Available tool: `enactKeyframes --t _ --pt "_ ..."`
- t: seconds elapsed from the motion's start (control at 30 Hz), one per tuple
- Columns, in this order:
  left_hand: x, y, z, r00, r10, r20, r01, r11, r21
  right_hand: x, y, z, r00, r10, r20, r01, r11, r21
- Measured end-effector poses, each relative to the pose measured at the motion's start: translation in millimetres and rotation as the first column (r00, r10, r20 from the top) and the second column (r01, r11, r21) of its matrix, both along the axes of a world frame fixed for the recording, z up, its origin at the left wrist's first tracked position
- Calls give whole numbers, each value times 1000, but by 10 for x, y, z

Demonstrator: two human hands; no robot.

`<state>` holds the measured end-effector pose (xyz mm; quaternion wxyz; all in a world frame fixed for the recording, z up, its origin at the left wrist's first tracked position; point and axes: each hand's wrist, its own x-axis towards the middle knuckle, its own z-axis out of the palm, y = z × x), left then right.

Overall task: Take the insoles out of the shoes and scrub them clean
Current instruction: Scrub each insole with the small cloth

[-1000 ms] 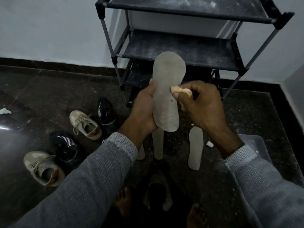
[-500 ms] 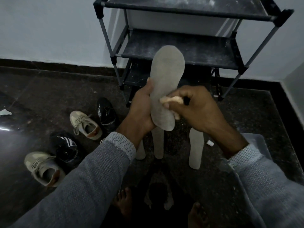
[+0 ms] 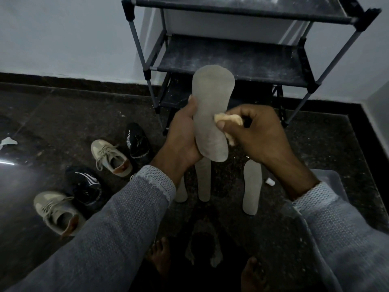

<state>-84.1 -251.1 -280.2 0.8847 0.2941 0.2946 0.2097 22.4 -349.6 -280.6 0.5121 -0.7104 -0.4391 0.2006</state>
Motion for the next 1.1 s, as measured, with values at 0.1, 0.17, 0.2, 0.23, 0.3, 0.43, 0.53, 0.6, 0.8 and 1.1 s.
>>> enactKeyframes --t 0.1,0.17,0.2,0.23,0.3,0.43,0.53,0.6,0.8,1.1 --pt "9 -23 -1 1000 9 -8 -9 999 31 33 -15 -15 997 -64 -44 64 998 -2" --pt "17 -23 3 1000 1 -8 -1 999 43 31 -23 -21 995 -44 -92 43 999 -18" --pt "17 -23 10 1000 2 -9 -2 999 51 26 -25 -20 994 -34 -101 32 999 -22" --pt "18 -25 8 1000 7 -11 -6 998 60 22 -25 -16 994 -27 -107 25 999 -24" --pt "19 -30 8 1000 6 -5 -5 997 73 21 -20 -17 992 -37 -120 34 999 -25" --pt "52 -98 49 998 -25 51 23 999 37 53 3 -21 987 -140 -84 143 989 39" --pt "103 -181 27 994 -43 100 40 999 23 83 23 -8 978 -204 -50 208 972 109" --pt "119 -188 4 994 -51 98 48 998 28 73 31 -22 979 -197 -50 201 973 112" --pt "116 -155 -7 995 -38 94 35 999 35 24 52 -83 970 -221 105 210 972 106" --pt "80 -122 -58 999 20 40 -19 999 -31 -240 33 19 948 -36 317 22 999 45"
